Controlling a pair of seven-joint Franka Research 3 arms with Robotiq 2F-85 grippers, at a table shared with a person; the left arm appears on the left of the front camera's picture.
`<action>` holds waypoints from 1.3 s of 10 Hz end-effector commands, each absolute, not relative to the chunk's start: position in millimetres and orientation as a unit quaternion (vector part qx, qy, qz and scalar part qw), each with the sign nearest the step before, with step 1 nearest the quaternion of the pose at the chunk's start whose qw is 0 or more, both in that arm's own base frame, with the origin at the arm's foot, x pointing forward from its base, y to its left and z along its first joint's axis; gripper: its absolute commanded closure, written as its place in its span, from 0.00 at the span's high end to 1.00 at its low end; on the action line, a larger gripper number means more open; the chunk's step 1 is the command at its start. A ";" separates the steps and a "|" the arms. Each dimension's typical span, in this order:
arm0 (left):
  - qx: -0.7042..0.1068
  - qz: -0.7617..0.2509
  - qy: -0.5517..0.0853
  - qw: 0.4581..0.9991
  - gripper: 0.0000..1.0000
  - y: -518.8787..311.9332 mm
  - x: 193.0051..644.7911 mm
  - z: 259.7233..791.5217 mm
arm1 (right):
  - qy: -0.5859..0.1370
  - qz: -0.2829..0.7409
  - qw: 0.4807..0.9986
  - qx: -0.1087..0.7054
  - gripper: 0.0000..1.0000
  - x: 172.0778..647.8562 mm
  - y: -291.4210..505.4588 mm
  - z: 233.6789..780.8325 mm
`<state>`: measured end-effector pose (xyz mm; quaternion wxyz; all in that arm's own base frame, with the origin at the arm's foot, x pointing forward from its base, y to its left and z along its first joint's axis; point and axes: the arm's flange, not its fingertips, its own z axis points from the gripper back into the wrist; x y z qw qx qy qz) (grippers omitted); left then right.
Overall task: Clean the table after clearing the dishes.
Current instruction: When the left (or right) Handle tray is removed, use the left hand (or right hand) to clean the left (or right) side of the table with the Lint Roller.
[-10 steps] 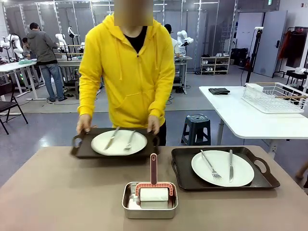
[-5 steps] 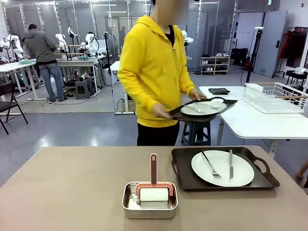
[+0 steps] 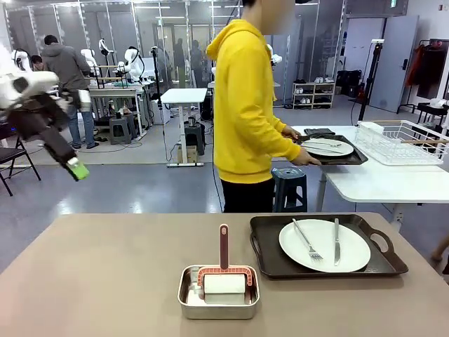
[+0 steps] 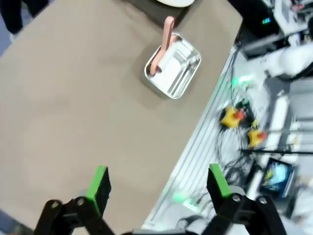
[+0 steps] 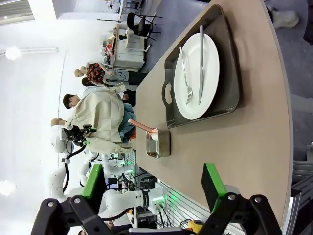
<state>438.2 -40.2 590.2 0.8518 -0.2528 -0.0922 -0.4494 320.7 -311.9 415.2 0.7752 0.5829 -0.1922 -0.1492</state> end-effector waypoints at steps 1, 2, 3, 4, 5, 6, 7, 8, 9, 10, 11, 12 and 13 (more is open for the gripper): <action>-0.157 -0.503 -0.101 0.844 1.00 -64.6 444.5 587.5 | -0.195 -0.147 0.775 0.584 1.00 319.3 -311.3 418.2; -0.125 -0.533 -0.091 0.832 1.00 -97.3 447.5 590.2 | -0.195 -0.147 0.775 0.584 1.00 319.3 -311.3 418.2; -0.084 -0.558 -0.092 0.821 1.00 -122.3 450.2 589.7 | -0.195 -0.147 0.775 0.584 1.00 319.3 -311.3 418.2; -0.096 -0.584 -0.079 0.802 1.00 -144.1 452.2 586.0 | -0.195 -0.147 0.775 0.584 1.00 319.3 -311.3 418.2; -0.098 -0.610 -0.067 0.783 1.00 -163.6 450.6 577.6 | -0.195 -0.147 0.775 0.584 1.00 319.3 -311.3 418.2; -0.100 -0.636 -0.065 0.763 1.00 -183.4 446.7 567.9 | -0.195 -0.147 0.775 0.584 1.00 319.3 -311.3 418.2; -0.081 -0.647 -0.056 0.756 1.00 -194.3 445.8 560.7 | -0.195 -0.147 0.775 0.584 1.00 319.3 -311.3 418.2; -0.090 -0.650 -0.053 0.753 1.00 -196.3 446.4 561.6 | -0.195 -0.147 0.775 0.584 1.00 319.3 -311.3 418.2; -0.103 -0.629 -0.055 0.769 1.00 -197.2 441.5 562.5 | -0.195 -0.147 0.775 0.584 1.00 319.3 -311.3 418.2; -0.103 -0.629 -0.055 0.769 1.00 -197.2 441.5 562.5 | -0.195 -0.147 0.775 0.584 1.00 319.3 -311.3 418.2; -0.103 -0.629 -0.055 0.769 1.00 -197.2 441.5 562.5 | -0.195 -0.147 0.775 0.584 1.00 319.3 -311.3 418.2; -0.103 -0.629 -0.055 0.769 1.00 -197.2 441.5 562.5 | -0.195 -0.147 0.775 0.584 1.00 319.3 -311.3 418.2; -0.103 -0.629 -0.055 0.769 1.00 -197.2 441.5 562.5 | -0.195 -0.147 0.775 0.584 1.00 319.3 -311.3 418.2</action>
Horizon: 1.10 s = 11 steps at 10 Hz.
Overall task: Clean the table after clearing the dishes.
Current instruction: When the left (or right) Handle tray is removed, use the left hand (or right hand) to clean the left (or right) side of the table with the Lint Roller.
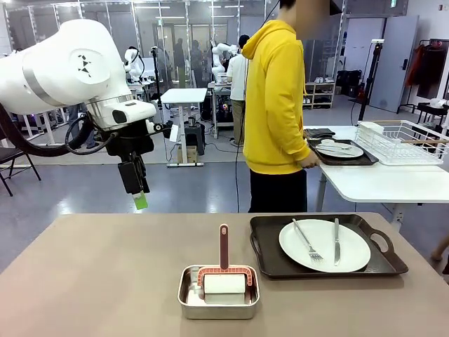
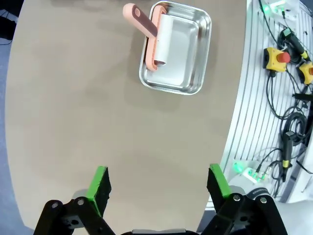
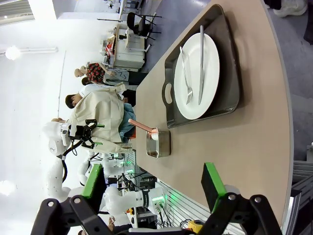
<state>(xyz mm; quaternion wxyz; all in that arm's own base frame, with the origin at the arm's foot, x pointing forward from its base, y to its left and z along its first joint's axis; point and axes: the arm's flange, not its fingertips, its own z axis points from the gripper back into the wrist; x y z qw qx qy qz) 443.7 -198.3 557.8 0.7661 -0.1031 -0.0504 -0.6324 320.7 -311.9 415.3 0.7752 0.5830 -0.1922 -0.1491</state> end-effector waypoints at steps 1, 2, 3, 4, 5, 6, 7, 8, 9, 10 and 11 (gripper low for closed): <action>-0.103 -0.629 -0.055 0.769 1.00 -197.2 441.5 562.5 | -0.195 -0.147 0.775 0.584 1.00 319.3 -311.3 418.2; -0.103 -0.632 -0.050 0.766 1.00 -198.3 443.7 557.8 | -0.195 -0.147 0.775 0.584 1.00 319.3 -311.3 418.2; -0.114 -0.653 -0.062 0.746 1.00 -211.2 459.9 543.0 | -0.195 -0.147 0.775 0.584 1.00 319.3 -311.3 418.2; -0.113 -0.665 -0.047 0.737 1.00 -227.7 476.0 534.6 | -0.195 -0.147 0.775 0.584 1.00 319.3 -311.3 418.2; -0.107 -0.671 -0.026 0.734 1.00 -243.1 488.6 528.5 | -0.195 -0.147 0.775 0.584 1.00 319.3 -311.3 418.2; -0.117 -0.676 -0.018 0.728 1.00 -256.6 496.7 520.6 | -0.195 -0.147 0.775 0.584 1.00 319.3 -311.3 418.2; -0.128 -0.678 0.006 0.724 1.00 -274.4 505.5 508.9 | -0.195 -0.147 0.775 0.584 1.00 319.3 -311.3 418.2; -0.147 -0.678 0.026 0.720 1.00 -291.5 511.3 497.9 | -0.195 -0.147 0.775 0.584 1.00 319.3 -311.3 418.2; -0.145 -0.680 0.050 0.717 1.00 -306.3 519.0 482.6 | -0.195 -0.147 0.775 0.584 1.00 319.3 -311.3 418.2; -0.160 -0.684 0.059 0.710 1.00 -316.4 525.6 470.3 | -0.195 -0.147 0.775 0.584 1.00 319.3 -311.3 418.2; -0.165 -0.689 0.061 0.703 1.00 -329.6 530.1 460.5 | -0.195 -0.147 0.775 0.584 1.00 319.3 -311.3 418.2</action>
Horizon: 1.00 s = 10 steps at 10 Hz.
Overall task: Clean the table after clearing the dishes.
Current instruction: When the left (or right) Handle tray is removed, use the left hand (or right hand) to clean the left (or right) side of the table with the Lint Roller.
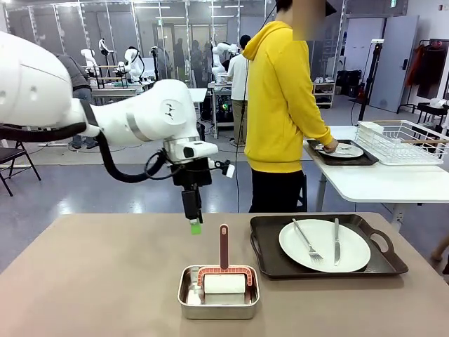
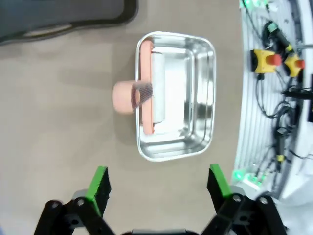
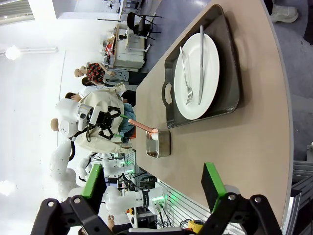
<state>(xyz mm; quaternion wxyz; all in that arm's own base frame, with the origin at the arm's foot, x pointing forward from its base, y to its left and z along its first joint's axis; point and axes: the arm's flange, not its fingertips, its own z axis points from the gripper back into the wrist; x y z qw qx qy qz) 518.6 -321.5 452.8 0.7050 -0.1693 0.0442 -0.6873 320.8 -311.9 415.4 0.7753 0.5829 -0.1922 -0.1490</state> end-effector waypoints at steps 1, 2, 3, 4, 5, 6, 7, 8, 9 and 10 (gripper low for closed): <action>-0.168 -0.690 0.071 0.700 1.00 -339.5 533.7 452.3 | -0.195 -0.147 0.775 0.584 1.00 319.3 -311.3 418.2; -0.174 -0.690 0.089 0.697 1.00 -349.5 535.9 445.0 | -0.195 -0.147 0.775 0.584 1.00 319.3 -311.3 418.2; -0.179 -0.701 0.098 0.684 1.00 -357.8 536.1 440.2 | -0.195 -0.147 0.775 0.584 1.00 319.3 -311.3 418.2; -0.176 -0.701 0.102 0.683 1.00 -364.2 537.0 436.0 | -0.195 -0.147 0.775 0.584 1.00 319.3 -311.3 418.2; -0.175 -0.699 0.106 0.685 1.00 -370.1 537.9 431.4 | -0.195 -0.147 0.775 0.584 1.00 319.3 -311.3 418.2; -0.175 -0.699 0.116 0.683 1.00 -376.2 539.2 428.7 | -0.195 -0.147 0.775 0.584 1.00 319.3 -311.3 418.2; -0.176 -0.696 0.127 0.685 1.00 -384.2 538.8 424.5 | -0.195 -0.147 0.775 0.584 1.00 319.3 -311.3 418.2; -0.176 -0.696 0.130 0.684 1.00 -392.1 537.0 422.4 | -0.195 -0.147 0.775 0.584 1.00 319.3 -311.3 418.2; -0.169 -0.697 0.132 0.684 1.00 -398.4 534.1 420.0 | -0.195 -0.147 0.775 0.584 1.00 319.3 -311.3 418.2; -0.168 -0.701 0.137 0.679 1.00 -402.1 531.9 420.0 | -0.195 -0.147 0.775 0.584 1.00 319.3 -311.3 418.2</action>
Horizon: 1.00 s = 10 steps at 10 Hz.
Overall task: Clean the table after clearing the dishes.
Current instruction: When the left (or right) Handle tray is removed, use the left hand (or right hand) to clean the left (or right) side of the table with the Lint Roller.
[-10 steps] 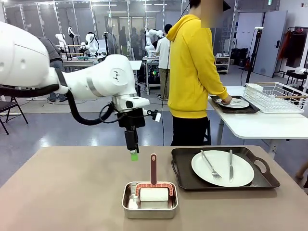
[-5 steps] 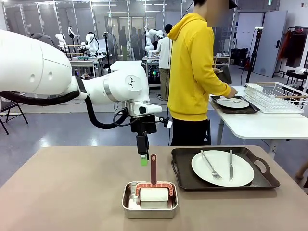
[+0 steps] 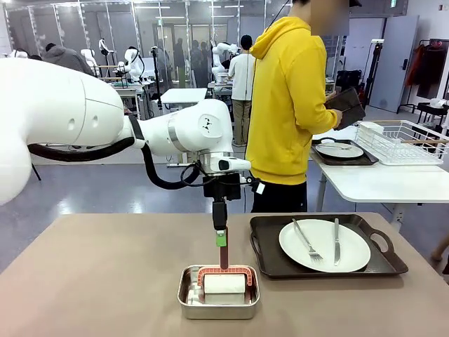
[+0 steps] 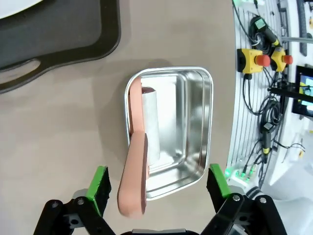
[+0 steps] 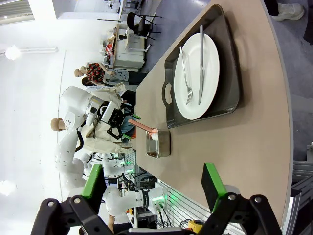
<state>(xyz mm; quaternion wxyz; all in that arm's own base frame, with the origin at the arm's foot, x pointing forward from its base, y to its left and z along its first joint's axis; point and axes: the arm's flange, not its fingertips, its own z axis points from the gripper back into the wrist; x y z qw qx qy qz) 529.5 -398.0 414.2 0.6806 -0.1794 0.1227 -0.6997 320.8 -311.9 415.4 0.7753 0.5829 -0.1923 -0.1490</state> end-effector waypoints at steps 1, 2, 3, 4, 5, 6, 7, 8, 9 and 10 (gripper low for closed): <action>-0.171 -0.706 0.142 0.672 1.00 -404.3 531.7 419.2 | -0.195 -0.147 0.775 0.584 1.00 319.3 -311.3 418.2; -0.172 -0.706 0.149 0.671 1.00 -404.8 532.3 418.9 | -0.195 -0.147 0.775 0.584 1.00 319.3 -311.3 418.2; -0.171 -0.708 0.152 0.669 0.98 -405.6 532.1 419.9 | -0.195 -0.147 0.775 0.584 1.00 319.3 -311.3 418.2; -0.170 -0.711 0.157 0.664 0.92 -405.6 532.1 420.0 | -0.195 -0.147 0.775 0.584 1.00 319.3 -311.3 418.2; -0.170 -0.711 0.163 0.663 0.83 -404.9 532.2 419.6 | -0.195 -0.147 0.775 0.584 1.00 319.3 -311.3 418.2; -0.171 -0.710 0.167 0.662 0.74 -404.7 532.7 418.1 | -0.195 -0.147 0.775 0.584 1.00 319.3 -311.3 418.2; -0.173 -0.711 0.170 0.661 0.64 -405.4 533.0 418.4 | -0.195 -0.147 0.775 0.584 1.00 319.3 -311.3 418.2; -0.175 -0.711 0.169 0.659 0.56 -405.4 533.2 418.3 | -0.195 -0.147 0.775 0.584 1.00 319.3 -311.3 418.2; -0.177 -0.712 0.169 0.658 0.45 -405.2 533.4 418.9 | -0.195 -0.147 0.775 0.584 1.00 319.3 -311.3 418.2; -0.183 -0.715 0.164 0.654 0.37 -405.8 533.3 416.2 | -0.195 -0.147 0.775 0.584 1.00 319.3 -311.3 418.2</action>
